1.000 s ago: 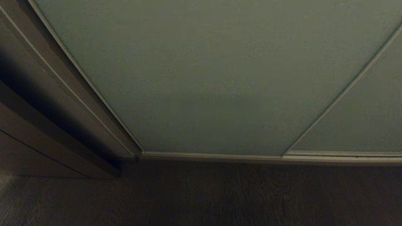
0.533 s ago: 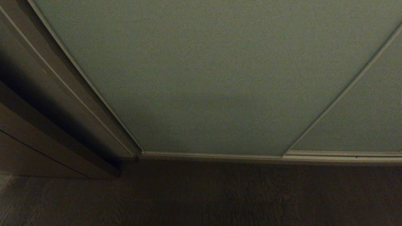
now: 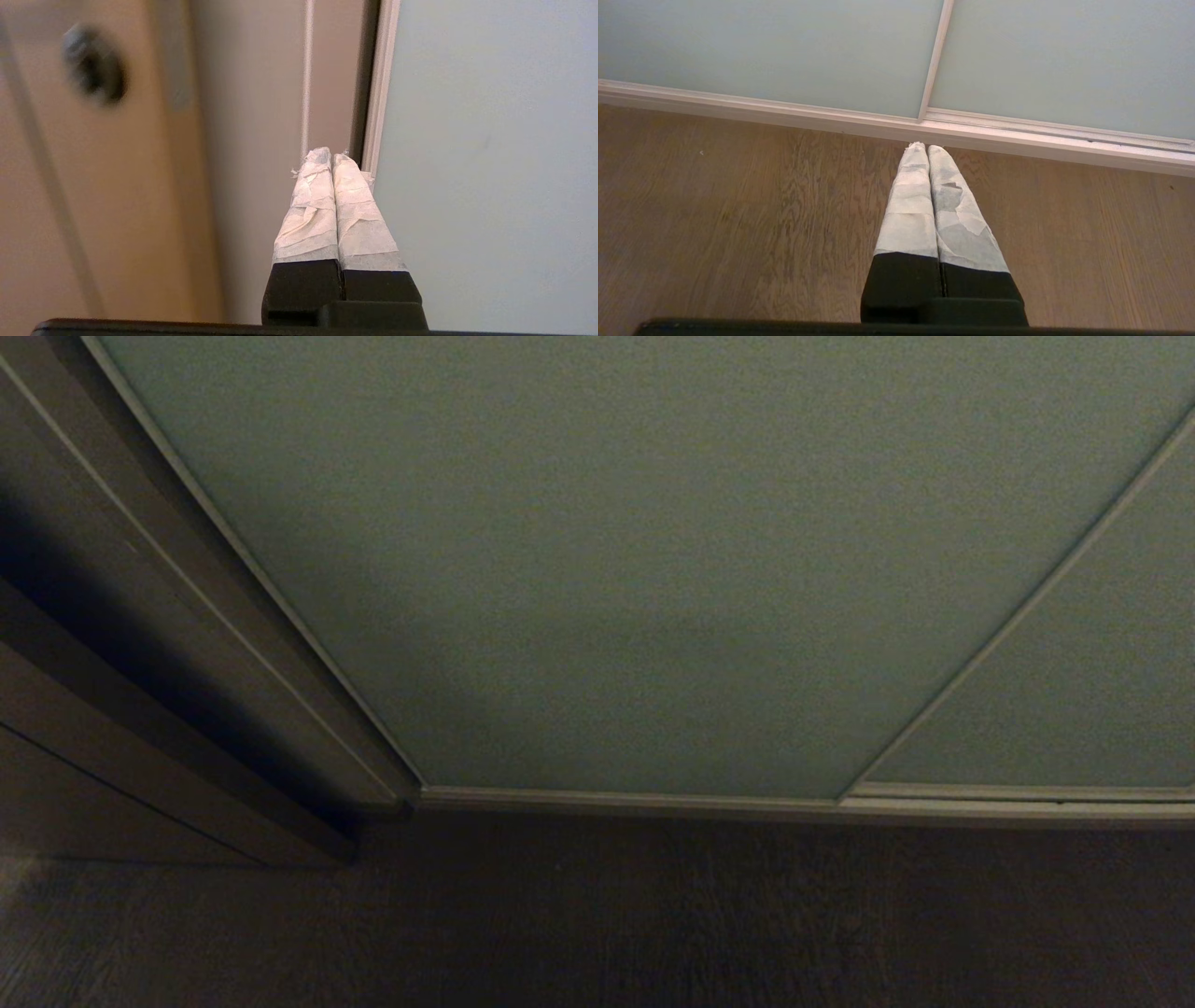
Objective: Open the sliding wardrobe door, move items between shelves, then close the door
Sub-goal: Open the door
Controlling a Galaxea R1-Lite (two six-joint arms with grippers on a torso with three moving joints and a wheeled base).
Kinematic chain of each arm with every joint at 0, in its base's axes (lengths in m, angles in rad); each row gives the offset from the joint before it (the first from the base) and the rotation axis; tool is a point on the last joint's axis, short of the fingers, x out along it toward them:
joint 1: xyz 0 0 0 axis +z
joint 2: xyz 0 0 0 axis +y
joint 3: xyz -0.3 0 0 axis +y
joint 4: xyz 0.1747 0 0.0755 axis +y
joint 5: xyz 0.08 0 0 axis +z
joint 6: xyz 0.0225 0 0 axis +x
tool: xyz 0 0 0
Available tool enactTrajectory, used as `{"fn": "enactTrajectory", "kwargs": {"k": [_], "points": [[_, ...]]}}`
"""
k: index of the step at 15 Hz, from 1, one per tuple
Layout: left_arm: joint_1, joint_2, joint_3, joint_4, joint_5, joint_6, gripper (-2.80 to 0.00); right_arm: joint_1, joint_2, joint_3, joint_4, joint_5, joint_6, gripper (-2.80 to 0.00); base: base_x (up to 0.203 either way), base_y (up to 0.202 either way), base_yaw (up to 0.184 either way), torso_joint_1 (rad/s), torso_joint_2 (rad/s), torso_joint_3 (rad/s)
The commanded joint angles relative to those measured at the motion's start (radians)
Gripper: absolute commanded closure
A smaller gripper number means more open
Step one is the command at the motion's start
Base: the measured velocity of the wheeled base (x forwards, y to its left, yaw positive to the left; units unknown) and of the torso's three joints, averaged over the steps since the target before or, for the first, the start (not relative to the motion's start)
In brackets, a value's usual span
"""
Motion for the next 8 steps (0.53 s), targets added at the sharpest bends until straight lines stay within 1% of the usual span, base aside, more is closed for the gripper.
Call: {"fn": "enactTrajectory", "kwargs": {"k": [1, 2, 4, 5, 8], "points": [[0.002, 0.13, -0.037, -0.085, -0.019, 0.005, 0.0, 0.0, 0.0, 0.002, 0.0, 0.001, 0.0, 0.0, 0.0, 0.0, 0.0, 0.0, 0.0, 0.0], [0.003, 0.157, -0.044, -0.141, -0.045, 0.017, 0.0, 0.0, 0.0, 0.002, 0.0, 0.001, 0.0, 0.0, 0.0, 0.0, 0.0, 0.0, 0.0, 0.0], [0.002, 0.224, -0.062, -0.212, -0.06, 0.027, 0.0, 0.0, 0.0, 0.0, 0.0, 0.001, 0.0, 0.0, 0.0, 0.0, 0.0, 0.0, 0.0, 0.0], [0.001, 0.249, -0.094, -0.207, -0.064, 0.025, 0.0, 0.0, 0.0, 0.002, 0.0, 0.001, 0.0, 0.0, 0.0, 0.0, 0.0, 0.0, 0.0, 0.0], [-0.002, 0.301, -0.189, -0.11, -0.059, 0.017, 0.0, 0.0, 0.0, 0.0, 0.0, 0.001, 0.0, 0.0, 0.0, 0.0, 0.0, 0.0, 0.0, 0.0]]}}
